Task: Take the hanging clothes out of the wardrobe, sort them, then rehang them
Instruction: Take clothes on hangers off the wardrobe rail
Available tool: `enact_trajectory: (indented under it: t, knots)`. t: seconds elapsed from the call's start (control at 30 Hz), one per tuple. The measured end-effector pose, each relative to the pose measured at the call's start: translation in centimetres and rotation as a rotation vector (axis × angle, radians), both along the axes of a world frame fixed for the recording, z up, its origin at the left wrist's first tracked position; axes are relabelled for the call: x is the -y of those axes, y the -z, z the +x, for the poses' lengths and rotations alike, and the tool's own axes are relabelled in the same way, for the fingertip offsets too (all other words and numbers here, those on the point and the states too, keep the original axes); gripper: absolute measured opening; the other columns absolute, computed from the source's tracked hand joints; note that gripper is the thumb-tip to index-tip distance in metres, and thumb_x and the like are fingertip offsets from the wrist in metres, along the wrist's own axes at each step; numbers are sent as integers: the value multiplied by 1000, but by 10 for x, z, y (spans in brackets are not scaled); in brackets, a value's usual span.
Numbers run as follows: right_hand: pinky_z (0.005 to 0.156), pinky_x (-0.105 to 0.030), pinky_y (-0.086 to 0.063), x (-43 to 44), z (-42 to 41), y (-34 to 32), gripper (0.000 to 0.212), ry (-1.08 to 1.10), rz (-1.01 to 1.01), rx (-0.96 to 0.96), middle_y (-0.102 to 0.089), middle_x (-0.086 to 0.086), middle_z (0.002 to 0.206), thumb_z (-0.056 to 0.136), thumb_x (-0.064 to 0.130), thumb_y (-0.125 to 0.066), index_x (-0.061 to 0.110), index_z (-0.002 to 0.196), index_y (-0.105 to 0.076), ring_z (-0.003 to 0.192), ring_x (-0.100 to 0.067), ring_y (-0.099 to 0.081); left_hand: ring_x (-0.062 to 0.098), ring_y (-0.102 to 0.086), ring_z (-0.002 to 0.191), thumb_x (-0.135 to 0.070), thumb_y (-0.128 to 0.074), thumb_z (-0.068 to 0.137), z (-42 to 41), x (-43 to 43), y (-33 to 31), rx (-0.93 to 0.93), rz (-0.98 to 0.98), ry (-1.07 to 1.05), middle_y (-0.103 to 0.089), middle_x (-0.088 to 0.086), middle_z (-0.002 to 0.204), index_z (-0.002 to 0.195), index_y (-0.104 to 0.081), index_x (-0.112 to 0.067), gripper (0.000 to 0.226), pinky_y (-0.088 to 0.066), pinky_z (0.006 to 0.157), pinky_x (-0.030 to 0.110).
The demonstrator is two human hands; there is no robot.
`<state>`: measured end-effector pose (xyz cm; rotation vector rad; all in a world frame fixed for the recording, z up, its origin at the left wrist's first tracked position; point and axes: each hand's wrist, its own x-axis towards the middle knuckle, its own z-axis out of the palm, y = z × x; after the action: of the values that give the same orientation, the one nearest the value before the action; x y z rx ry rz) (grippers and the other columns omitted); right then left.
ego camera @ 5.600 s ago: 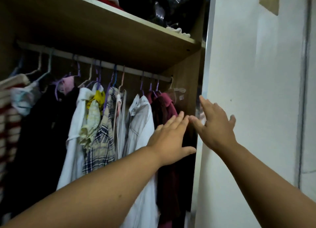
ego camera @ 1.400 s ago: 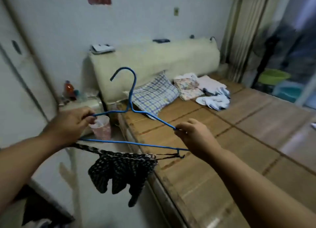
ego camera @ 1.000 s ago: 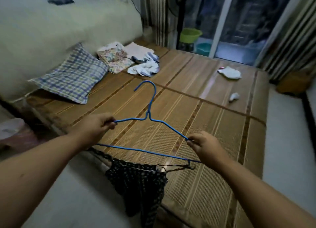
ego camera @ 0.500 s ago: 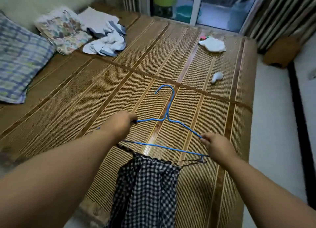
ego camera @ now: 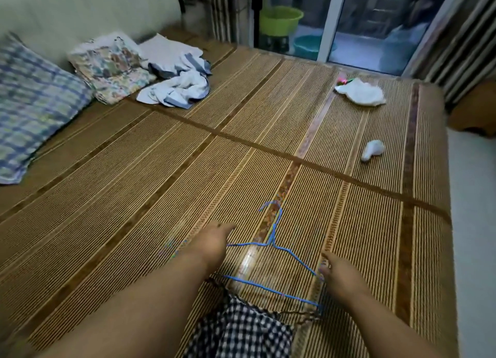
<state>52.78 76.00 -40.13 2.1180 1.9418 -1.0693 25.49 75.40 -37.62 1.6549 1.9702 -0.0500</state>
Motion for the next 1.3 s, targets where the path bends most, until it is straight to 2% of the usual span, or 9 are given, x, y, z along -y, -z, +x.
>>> enact_trajectory:
  t: [0.1, 0.2, 0.47, 0.67, 0.87, 1.03, 1.07, 1.2, 1.3]
  knots:
    - [108, -29, -32, 1, -13, -9, 53, -22, 26, -9, -36, -7, 149, 98, 25, -46, 19, 147, -29, 136, -22, -36, 20, -36, 135, -6, -45, 92, 5, 10, -8, 36, 57, 4, -29, 0, 152, 147, -27, -32, 63, -28, 112, 32]
    - [116, -35, -20, 12, -29, -34, 60, -150, 79, 56, -22, -2, 156, 96, 34, -47, 28, 149, -19, 144, -22, -20, 19, -9, 146, -23, -48, 96, 12, 33, -38, -13, 82, 71, -9, -2, 159, 151, -11, -30, 67, -12, 117, 37]
    - [114, -40, -25, 54, -101, -164, 65, -534, 322, 97, -17, 1, 158, 92, 43, -51, 36, 148, -18, 143, -21, -21, 14, 10, 146, -38, -48, 95, -9, 122, -154, -130, 193, 171, 6, -5, 160, 151, 0, -26, 75, -1, 120, 39]
    - [113, -41, -23, 99, -199, -287, 63, -801, 555, -51, -22, 1, 156, 91, 41, -52, 37, 146, -22, 142, -20, -21, 13, 10, 146, -40, -47, 94, -67, 198, -269, -238, 340, -26, 7, -8, 159, 151, 1, -26, 76, -3, 119, 41]
    - [113, -42, -26, 192, -308, -406, 62, -1063, 759, -246, -24, 5, 154, 91, 42, -55, 41, 144, -23, 140, -18, -26, 14, 8, 146, -41, -46, 92, -139, 320, -379, -412, 490, -320, 7, -7, 159, 151, 1, -28, 77, -5, 120, 42]
    - [110, -41, -29, 297, -388, -485, 64, -1258, 966, -389, -26, 3, 153, 89, 44, -54, 39, 145, -24, 137, -22, -32, 20, -27, 142, -44, -41, 78, -193, 452, -450, -679, 669, -510, -25, -3, 154, 147, -29, -24, 73, -29, 110, 48]
    - [109, -41, -29, 321, -402, -500, 63, -1298, 995, -432, -26, 3, 153, 89, 44, -53, 39, 144, -25, 137, -23, -32, 21, -27, 142, -44, -39, 78, -200, 479, -463, -703, 678, -542, -26, -1, 155, 147, -29, -23, 73, -28, 110, 48]
    - [110, -39, -29, 419, -449, -549, 63, -1438, 1063, -615, -26, 3, 153, 88, 44, -54, 39, 144, -26, 137, -22, -32, 16, 2, 147, -47, -38, 86, -221, 576, -505, -847, 659, -700, 2, -3, 160, 151, -2, -27, 77, -7, 117, 40]
    - [112, -39, -25, 490, -477, -574, 64, -1519, 1103, -765, -25, 4, 153, 89, 47, -53, 39, 145, -22, 138, -20, -30, 14, 6, 146, -45, -44, 89, -221, 641, -535, -948, 670, -850, 5, -6, 160, 151, 0, -27, 77, -5, 118, 43]
